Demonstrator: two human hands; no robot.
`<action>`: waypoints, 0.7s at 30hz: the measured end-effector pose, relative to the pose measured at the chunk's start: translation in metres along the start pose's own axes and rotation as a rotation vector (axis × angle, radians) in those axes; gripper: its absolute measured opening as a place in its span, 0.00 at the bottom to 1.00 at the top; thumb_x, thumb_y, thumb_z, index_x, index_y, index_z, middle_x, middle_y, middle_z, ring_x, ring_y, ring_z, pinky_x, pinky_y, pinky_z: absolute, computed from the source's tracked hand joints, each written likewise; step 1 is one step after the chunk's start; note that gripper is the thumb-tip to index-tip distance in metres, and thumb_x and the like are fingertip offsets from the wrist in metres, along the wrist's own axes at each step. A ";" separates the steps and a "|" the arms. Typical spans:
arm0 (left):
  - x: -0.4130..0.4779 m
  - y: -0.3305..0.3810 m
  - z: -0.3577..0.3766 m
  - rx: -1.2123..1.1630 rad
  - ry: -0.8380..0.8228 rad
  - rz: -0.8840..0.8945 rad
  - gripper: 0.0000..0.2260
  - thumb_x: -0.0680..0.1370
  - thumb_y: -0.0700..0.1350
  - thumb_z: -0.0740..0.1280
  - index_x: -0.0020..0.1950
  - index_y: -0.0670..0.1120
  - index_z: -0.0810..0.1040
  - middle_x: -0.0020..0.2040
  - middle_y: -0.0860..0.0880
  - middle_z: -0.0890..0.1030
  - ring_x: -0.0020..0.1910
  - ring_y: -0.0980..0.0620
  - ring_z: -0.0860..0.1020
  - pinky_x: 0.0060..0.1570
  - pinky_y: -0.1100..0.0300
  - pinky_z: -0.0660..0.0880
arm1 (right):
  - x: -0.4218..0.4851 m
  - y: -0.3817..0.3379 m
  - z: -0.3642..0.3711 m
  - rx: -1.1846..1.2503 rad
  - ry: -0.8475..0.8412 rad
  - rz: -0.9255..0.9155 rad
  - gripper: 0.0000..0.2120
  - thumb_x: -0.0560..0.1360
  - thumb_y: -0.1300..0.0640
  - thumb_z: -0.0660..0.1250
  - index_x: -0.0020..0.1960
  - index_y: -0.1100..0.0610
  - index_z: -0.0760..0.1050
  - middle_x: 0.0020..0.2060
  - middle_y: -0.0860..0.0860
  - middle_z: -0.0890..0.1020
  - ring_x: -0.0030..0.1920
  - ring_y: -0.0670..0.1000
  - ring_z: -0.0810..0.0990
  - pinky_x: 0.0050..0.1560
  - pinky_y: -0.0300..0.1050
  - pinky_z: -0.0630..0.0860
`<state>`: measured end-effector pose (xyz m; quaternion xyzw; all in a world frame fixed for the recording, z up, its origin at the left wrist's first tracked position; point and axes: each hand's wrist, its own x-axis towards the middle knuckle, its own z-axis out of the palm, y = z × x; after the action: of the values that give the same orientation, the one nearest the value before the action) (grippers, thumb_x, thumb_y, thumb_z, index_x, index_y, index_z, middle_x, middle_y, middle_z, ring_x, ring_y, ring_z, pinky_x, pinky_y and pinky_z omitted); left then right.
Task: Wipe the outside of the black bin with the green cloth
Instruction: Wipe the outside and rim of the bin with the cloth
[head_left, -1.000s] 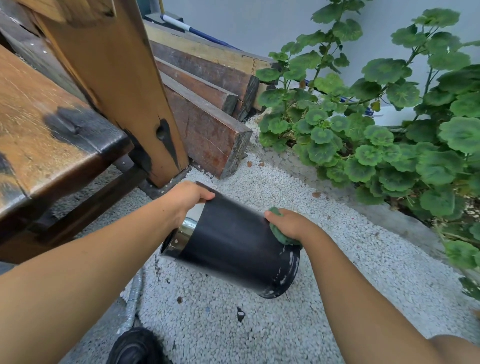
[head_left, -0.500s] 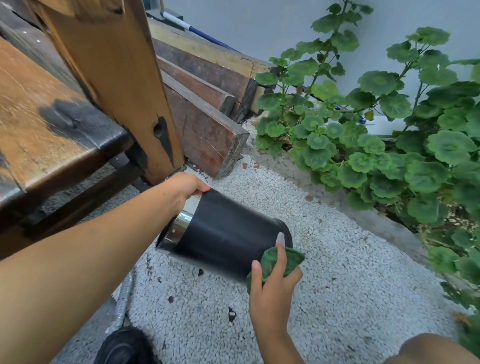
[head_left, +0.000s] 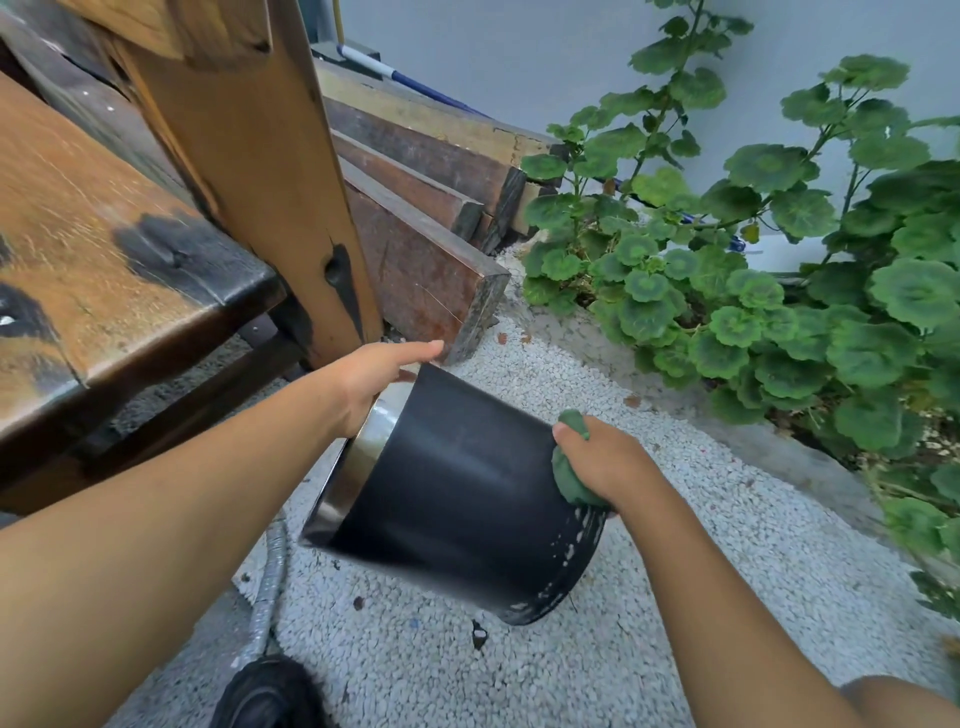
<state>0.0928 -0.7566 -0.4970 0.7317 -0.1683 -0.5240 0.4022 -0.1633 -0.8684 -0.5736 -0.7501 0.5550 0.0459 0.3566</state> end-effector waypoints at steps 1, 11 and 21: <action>0.001 -0.004 -0.002 -0.016 -0.022 -0.005 0.16 0.70 0.59 0.74 0.53 0.53 0.81 0.68 0.51 0.73 0.68 0.50 0.70 0.74 0.46 0.59 | 0.011 -0.004 -0.005 -0.022 -0.037 -0.011 0.15 0.81 0.39 0.54 0.51 0.46 0.74 0.48 0.50 0.79 0.48 0.53 0.75 0.50 0.48 0.67; -0.003 -0.055 -0.002 -0.008 -0.114 0.119 0.48 0.72 0.49 0.76 0.81 0.48 0.47 0.80 0.48 0.57 0.77 0.44 0.61 0.76 0.46 0.56 | 0.067 -0.012 0.013 -0.087 -0.002 -0.080 0.17 0.79 0.39 0.54 0.44 0.47 0.75 0.43 0.49 0.80 0.46 0.53 0.78 0.45 0.49 0.70; 0.015 -0.055 0.026 0.036 -0.006 0.217 0.39 0.79 0.48 0.68 0.80 0.57 0.43 0.81 0.57 0.48 0.79 0.53 0.50 0.73 0.54 0.53 | 0.046 0.014 0.028 0.131 0.117 -0.079 0.30 0.73 0.26 0.53 0.71 0.36 0.66 0.67 0.56 0.71 0.63 0.60 0.76 0.64 0.58 0.72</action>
<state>0.0655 -0.7437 -0.5522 0.7146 -0.2571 -0.4766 0.4428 -0.1492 -0.8908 -0.6226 -0.7478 0.5468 -0.0482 0.3735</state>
